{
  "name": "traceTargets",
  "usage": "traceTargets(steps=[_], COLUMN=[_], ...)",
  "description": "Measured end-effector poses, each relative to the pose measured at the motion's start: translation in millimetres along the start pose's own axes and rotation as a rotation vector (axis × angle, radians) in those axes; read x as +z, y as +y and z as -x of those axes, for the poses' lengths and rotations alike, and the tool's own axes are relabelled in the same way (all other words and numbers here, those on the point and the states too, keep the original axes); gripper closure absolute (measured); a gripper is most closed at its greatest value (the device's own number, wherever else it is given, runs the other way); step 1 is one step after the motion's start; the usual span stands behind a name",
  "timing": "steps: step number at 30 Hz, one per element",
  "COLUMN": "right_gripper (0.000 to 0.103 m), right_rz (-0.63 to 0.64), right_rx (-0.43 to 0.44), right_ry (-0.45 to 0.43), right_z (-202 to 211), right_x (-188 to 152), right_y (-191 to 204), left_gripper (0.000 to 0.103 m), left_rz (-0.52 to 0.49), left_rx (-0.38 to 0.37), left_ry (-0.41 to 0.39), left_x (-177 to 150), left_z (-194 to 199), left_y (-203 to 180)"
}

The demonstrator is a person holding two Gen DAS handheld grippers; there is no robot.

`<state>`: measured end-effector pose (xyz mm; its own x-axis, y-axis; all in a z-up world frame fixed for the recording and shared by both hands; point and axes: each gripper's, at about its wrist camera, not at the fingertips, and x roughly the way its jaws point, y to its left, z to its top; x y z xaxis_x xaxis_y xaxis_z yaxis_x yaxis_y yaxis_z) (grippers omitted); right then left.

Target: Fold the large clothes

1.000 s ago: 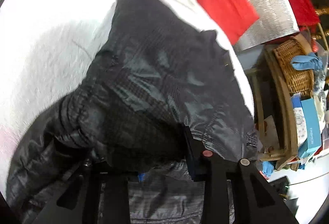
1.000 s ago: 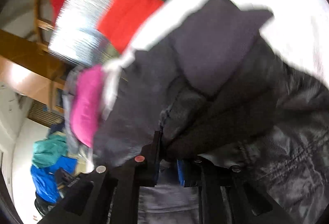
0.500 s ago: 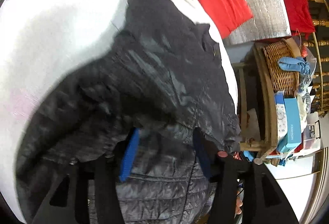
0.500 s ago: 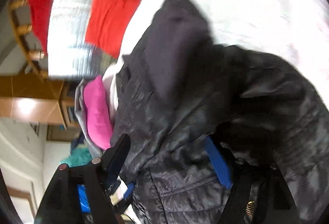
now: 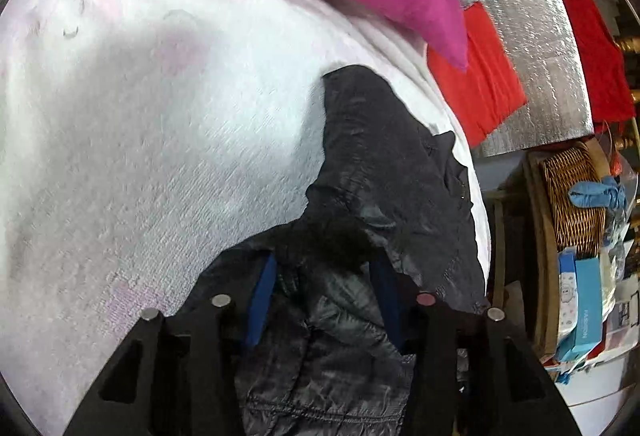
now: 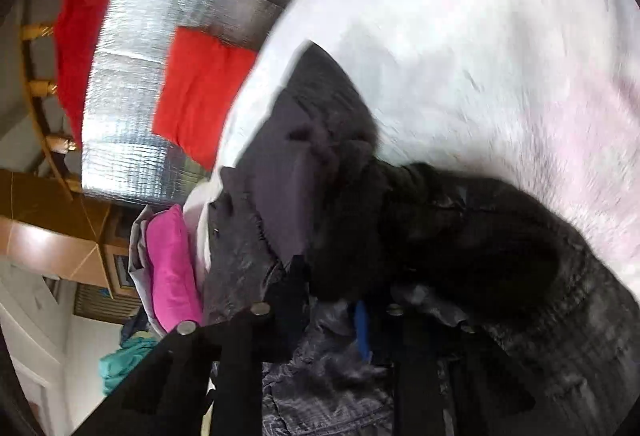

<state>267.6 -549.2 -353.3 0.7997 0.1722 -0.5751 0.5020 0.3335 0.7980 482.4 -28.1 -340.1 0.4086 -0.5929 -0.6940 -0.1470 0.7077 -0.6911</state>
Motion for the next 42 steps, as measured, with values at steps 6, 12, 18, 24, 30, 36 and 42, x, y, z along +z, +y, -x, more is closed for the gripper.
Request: traceTargets(steps=[6, 12, 18, 24, 30, 36, 42], right_gripper=[0.081, 0.047, 0.02, 0.02, 0.02, 0.069, 0.076], right_rz=[0.049, 0.0, 0.198, 0.239, 0.189, 0.293, 0.393], right_rx=[-0.104, -0.073, -0.061, -0.031, -0.107, -0.163, -0.107], right_ry=[0.065, 0.17, 0.348, 0.076, 0.013, 0.039, -0.066], right_z=[-15, -9, 12, 50, 2, -32, 5], right_x=[-7, -7, -14, 14, 49, 46, 37], right_y=[1, 0, 31, 41, 13, 13, 46], left_gripper=[0.054, 0.053, 0.049, 0.031, 0.031, 0.034, 0.053], left_rz=[-0.106, -0.139, -0.357, -0.405, -0.33, -0.336, -0.471], left_rx=[0.084, 0.105, 0.194, 0.313, 0.361, 0.244, 0.3], left_ry=[0.043, 0.069, 0.011, -0.143, -0.073, -0.026, -0.066], left_x=[-2, -14, -37, -16, 9, 13, -5], left_z=[-14, 5, 37, 43, 1, -29, -28], left_y=[-9, -16, -51, -55, -29, -32, -62])
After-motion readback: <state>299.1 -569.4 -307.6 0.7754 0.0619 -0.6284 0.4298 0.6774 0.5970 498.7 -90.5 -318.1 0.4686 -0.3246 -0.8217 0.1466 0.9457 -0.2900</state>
